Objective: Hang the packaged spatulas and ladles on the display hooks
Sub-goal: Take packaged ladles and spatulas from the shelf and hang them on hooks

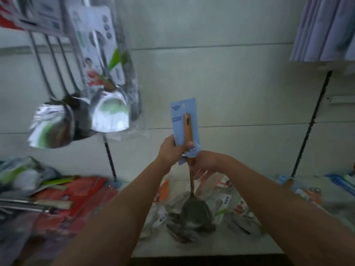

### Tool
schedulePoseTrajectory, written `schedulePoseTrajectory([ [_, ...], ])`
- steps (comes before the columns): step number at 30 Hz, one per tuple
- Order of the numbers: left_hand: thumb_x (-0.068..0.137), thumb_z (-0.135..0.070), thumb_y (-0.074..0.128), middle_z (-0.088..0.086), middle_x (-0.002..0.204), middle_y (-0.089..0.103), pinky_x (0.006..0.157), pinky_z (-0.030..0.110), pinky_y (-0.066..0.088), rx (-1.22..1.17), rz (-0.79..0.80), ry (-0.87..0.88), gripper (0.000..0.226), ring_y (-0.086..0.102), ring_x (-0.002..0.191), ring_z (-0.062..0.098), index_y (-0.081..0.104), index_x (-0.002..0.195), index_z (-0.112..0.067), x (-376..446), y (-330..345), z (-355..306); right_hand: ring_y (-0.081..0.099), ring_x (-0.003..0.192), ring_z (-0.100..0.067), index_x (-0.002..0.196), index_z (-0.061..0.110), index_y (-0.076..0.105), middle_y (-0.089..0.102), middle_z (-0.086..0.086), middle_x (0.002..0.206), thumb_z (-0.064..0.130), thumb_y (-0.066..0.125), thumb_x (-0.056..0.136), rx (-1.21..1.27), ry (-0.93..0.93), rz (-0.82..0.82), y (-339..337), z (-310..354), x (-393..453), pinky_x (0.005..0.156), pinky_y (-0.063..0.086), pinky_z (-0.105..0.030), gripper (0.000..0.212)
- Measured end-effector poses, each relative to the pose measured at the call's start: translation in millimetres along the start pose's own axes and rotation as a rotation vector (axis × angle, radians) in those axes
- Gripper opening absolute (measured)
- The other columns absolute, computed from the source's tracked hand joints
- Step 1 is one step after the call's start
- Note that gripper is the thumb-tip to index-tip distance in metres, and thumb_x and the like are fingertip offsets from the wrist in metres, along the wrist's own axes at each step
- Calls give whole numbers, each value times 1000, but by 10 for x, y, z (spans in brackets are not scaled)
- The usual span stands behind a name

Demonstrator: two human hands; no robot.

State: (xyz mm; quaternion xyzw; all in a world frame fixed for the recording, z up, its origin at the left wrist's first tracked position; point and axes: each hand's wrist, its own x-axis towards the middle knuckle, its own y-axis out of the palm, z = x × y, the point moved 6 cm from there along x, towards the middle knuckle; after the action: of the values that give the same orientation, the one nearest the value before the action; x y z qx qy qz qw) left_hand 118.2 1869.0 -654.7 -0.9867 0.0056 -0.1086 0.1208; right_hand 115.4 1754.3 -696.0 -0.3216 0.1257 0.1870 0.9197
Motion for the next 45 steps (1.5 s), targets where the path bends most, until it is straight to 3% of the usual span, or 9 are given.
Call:
schedulePoseTrajectory([
  [10, 78, -19, 75, 16, 105, 68, 82, 49, 56, -109, -76, 96, 28, 66, 97, 33, 63, 102, -10, -413, -444, -688, 62, 60, -19, 69, 4, 55, 61, -11, 66, 12, 62, 86, -125, -108, -369, -331, 990, -969, 57, 52, -26, 19],
  [17, 89, -9, 60, 9, 92, 64, 65, 31, 57, -231, 25, 131, 17, 63, 83, 24, 59, 107, -9, -761, -744, -1292, 54, 91, -21, 89, 14, 53, 61, -11, 102, 19, 60, 87, -209, -400, -578, -338, 1746, -1724, 78, 42, -29, 9],
  [21, 97, -9, 47, 7, 87, 61, 48, 18, 54, -246, 38, 129, 15, 60, 73, 16, 56, 108, -7, -956, -924, -1546, 52, 84, -21, 82, 9, 53, 55, -9, 87, 17, 62, 86, -217, -478, -641, -252, 2045, -2014, 75, 42, -30, 13],
  [26, 99, -17, 44, 8, 93, 63, 62, 28, 54, -223, -16, 130, 21, 61, 79, 20, 55, 114, -8, -1141, -1207, -1813, 50, 73, -20, 60, 13, 45, 52, -7, 72, 23, 64, 86, -228, -518, -697, -150, 2385, -2235, 59, 39, -27, 34],
  [29, 95, -15, 52, 14, 102, 58, 68, 32, 46, -95, -222, 200, 18, 55, 88, 24, 49, 109, -6, -1174, -1478, -1958, 51, 71, -20, 57, 15, 44, 55, -9, 74, 27, 64, 85, -213, -530, -724, -94, 2525, -2284, 61, 40, -28, 37],
  [34, 81, -7, 64, 2, 75, 45, 69, 32, 38, 195, -567, 333, 24, 51, 81, 28, 41, 85, -10, -1339, -1867, -2168, 51, 73, -22, 54, 15, 43, 52, -5, 66, 25, 65, 85, -205, -536, -767, 1, 2713, -2317, 55, 37, -27, 39],
  [39, 79, -18, 68, 0, 77, 58, 76, 31, 47, 169, -401, 373, 12, 60, 83, 23, 61, 86, -12, -1399, -1820, -2248, 51, 71, -25, 52, 16, 41, 45, -2, 57, 29, 61, 85, -144, -523, -870, -52, 2897, -2373, 48, 31, -27, 42],
  [42, 67, -41, 67, 13, 75, 70, 71, 37, 52, 178, -320, 464, 36, 66, 73, 27, 71, 77, -6, -1391, -1778, -2304, 51, 69, -25, 52, 15, 42, 49, -6, 60, 27, 62, 82, -113, -509, -872, -99, 2951, -2386, 53, 34, -28, 39],
  [45, 71, -35, 73, 20, 72, 68, 61, 34, 45, 165, -261, 482, 31, 58, 63, 25, 73, 72, -4, -1331, -1703, -2341, 52, 71, -25, 53, 14, 41, 50, -8, 63, 23, 64, 80, -66, -499, -874, -184, 2930, -2371, 62, 40, -30, 37],
])
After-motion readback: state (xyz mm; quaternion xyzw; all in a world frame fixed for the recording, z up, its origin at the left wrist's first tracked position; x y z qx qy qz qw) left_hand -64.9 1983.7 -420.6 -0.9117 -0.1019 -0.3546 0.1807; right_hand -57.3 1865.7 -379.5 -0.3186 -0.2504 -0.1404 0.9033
